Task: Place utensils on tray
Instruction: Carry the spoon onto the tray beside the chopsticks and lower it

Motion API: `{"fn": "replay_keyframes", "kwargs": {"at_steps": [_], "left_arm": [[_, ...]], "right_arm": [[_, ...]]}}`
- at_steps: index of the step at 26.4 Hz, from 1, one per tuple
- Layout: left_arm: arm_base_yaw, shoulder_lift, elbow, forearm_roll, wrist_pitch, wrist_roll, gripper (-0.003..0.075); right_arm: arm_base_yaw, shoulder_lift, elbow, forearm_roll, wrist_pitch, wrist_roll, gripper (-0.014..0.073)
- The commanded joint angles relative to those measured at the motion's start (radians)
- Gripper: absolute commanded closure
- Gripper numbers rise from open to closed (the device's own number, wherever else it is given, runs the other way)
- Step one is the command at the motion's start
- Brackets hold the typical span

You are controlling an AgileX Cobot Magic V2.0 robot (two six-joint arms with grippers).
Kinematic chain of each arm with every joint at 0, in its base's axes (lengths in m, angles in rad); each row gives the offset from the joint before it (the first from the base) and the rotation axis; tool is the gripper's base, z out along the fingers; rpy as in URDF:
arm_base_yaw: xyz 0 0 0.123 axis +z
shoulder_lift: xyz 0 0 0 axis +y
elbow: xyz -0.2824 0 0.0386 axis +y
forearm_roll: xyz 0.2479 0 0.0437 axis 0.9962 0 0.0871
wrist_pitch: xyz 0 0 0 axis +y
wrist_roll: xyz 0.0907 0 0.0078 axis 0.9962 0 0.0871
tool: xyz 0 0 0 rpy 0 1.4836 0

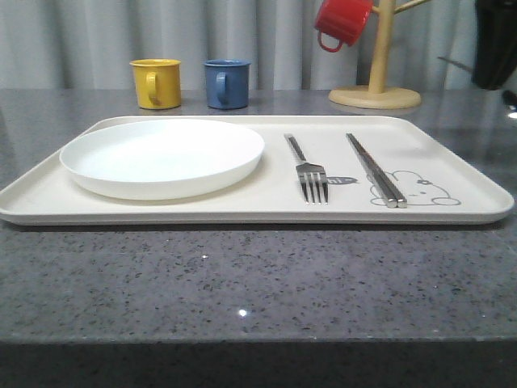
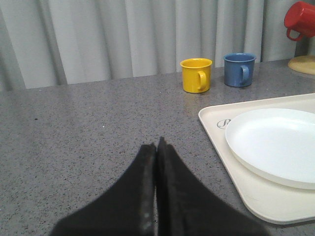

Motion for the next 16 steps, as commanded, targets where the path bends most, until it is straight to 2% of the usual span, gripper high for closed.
{"fn": "replay_keyframes", "kwargs": {"at_steps": [1,8,16], "left_arm": [[0.002,0.010,-0.028,-0.011,-0.089,-0.009,0.0739],[0.002,0.010,-0.028,-0.011,-0.089,-0.009,0.0739],[0.002,0.010,-0.028,-0.011,-0.089,-0.009,0.0739]], "right_arm": [[0.046,-0.025,-0.030,0.013,0.074,0.034,0.0627],[0.061,0.022,-0.030,0.093,0.075,0.038,0.0627],[0.061,0.072,-0.030,0.099,0.087,0.059,0.0627]]}}
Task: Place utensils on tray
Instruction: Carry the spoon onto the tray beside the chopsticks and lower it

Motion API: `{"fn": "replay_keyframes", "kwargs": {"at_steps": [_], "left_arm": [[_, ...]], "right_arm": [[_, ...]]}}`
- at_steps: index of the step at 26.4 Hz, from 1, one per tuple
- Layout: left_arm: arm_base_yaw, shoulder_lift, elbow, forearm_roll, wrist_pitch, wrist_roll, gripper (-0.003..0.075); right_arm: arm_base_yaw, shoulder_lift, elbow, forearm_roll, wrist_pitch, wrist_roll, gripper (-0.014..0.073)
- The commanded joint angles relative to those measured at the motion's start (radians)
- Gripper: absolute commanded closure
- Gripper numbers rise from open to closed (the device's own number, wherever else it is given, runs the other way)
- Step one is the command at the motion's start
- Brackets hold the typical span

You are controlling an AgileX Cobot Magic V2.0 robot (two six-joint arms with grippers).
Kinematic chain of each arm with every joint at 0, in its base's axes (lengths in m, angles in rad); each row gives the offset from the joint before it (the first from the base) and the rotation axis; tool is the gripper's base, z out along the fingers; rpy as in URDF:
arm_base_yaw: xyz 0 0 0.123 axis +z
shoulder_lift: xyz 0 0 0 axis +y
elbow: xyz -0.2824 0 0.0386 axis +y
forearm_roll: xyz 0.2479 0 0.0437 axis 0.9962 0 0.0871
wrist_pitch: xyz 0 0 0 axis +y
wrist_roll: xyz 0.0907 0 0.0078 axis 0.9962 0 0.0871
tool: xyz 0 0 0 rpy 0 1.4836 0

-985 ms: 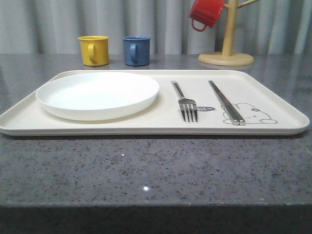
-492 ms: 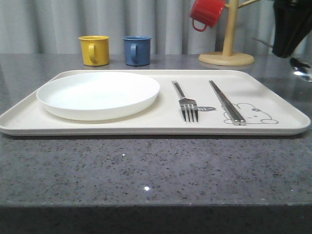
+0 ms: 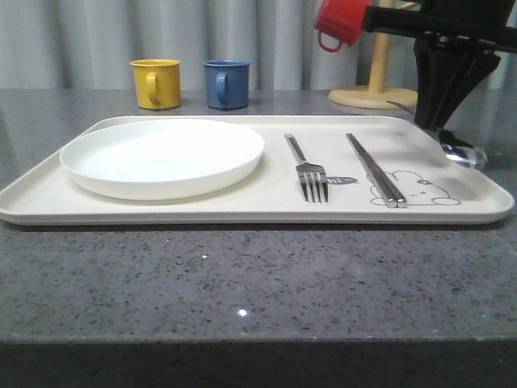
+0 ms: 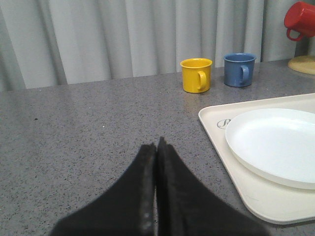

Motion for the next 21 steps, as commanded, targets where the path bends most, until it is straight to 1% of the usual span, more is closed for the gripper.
{"fn": "replay_keyframes", "kwargs": {"at_steps": [1,15,18,21], "left_arm": [[0.002,0.010,-0.028,-0.011,-0.089,-0.009,0.0739],[0.002,0.010,-0.028,-0.011,-0.089,-0.009,0.0739],[0.002,0.010,-0.028,-0.011,-0.089,-0.009,0.0739],[0.002,0.010,-0.028,-0.011,-0.089,-0.009,0.0739]], "right_arm": [[-0.001,-0.026,-0.029,0.014,0.086,0.010,0.0627],[-0.001,0.023,-0.028,0.021,0.096,0.012,0.0622],[-0.001,0.025,-0.028,0.021,0.095,0.012,0.0577],[-0.001,0.025,-0.028,0.021,0.095,0.012,0.0487]]}}
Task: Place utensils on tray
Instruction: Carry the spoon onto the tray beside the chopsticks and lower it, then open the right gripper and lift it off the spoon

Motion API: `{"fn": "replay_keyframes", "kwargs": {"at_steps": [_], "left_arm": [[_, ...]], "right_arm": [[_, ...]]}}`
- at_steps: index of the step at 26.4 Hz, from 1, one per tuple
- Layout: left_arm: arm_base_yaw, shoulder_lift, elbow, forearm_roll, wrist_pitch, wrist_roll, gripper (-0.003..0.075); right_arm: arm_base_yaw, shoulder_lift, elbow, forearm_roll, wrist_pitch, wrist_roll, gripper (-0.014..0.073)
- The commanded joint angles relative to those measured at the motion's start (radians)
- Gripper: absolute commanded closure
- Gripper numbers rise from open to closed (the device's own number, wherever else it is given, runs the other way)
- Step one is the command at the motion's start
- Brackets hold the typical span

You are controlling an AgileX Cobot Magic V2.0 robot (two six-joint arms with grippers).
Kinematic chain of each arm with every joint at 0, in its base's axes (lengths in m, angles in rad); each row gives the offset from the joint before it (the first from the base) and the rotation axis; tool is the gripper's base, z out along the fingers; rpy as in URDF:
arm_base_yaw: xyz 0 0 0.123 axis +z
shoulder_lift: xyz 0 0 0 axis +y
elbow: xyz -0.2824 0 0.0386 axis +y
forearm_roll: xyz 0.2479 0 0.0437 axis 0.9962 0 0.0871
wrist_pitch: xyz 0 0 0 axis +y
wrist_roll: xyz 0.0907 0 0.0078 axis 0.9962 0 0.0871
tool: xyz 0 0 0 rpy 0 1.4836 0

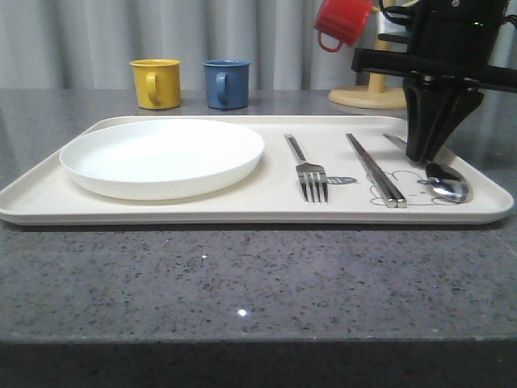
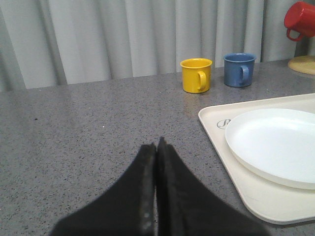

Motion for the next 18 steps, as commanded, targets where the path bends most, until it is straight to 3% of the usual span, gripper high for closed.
{"fn": "replay_keyframes", "kwargs": {"at_steps": [1,6,18], "left_arm": [[0.002,0.010,-0.028,-0.011,-0.089,-0.009,0.0739],[0.002,0.010,-0.028,-0.011,-0.089,-0.009,0.0739],[0.002,0.010,-0.028,-0.011,-0.089,-0.009,0.0739]], "right_arm": [[-0.001,-0.047,-0.028,0.010,0.105,0.000,0.0449],[-0.001,-0.055,-0.028,0.010,0.099,-0.004,0.0333],[-0.001,-0.236,-0.029,-0.071,0.044,-0.031,0.0328]]}}
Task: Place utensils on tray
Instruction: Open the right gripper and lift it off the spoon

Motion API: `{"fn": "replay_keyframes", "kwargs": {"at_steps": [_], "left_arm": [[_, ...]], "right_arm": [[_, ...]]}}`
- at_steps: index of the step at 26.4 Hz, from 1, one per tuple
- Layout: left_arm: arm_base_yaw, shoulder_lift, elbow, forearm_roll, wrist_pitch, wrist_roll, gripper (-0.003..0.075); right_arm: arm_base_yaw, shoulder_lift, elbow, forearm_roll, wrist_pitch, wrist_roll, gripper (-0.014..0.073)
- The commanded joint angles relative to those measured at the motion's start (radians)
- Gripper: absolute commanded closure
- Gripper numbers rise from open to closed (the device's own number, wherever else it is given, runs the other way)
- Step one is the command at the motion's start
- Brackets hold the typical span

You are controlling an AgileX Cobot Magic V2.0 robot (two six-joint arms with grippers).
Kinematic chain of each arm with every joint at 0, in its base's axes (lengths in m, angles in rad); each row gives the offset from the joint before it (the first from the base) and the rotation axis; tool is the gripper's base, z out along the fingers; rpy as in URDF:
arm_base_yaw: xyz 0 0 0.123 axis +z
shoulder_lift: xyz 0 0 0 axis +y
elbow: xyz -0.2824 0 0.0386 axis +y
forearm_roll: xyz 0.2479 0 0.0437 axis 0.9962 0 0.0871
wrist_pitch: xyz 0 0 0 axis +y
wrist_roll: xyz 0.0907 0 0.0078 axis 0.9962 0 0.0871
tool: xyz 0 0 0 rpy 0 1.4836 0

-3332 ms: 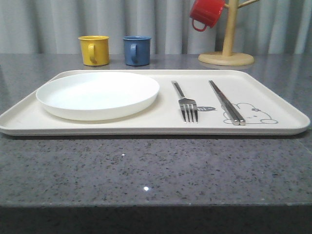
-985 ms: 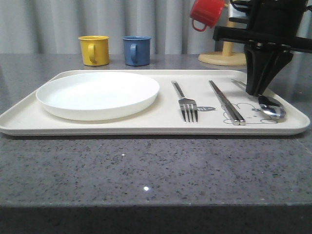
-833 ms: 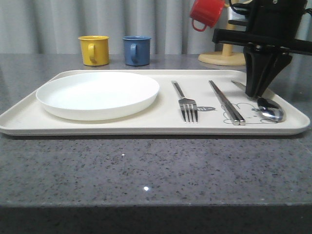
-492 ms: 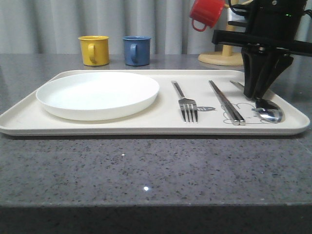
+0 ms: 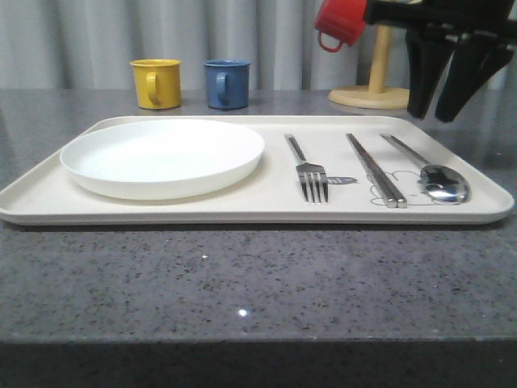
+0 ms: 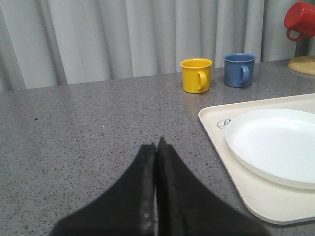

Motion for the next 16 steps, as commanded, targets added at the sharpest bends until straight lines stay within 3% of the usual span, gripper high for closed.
{"fn": "replay_keyframes", "kwargs": {"at_steps": [1,8,16], "left_arm": [[0.002,0.010,-0.028,-0.011,-0.089,-0.009,0.0739],[0.002,0.010,-0.028,-0.011,-0.089,-0.009,0.0739],[0.002,0.010,-0.028,-0.011,-0.089,-0.009,0.0739]], "right_arm": [[-0.001,-0.130,-0.029,-0.059,0.046,-0.024,0.0338],[-0.001,-0.275,-0.029,-0.116,0.043,-0.071,0.0554],[-0.001,-0.388,-0.029,-0.129,0.060,-0.096,0.0696]]}}
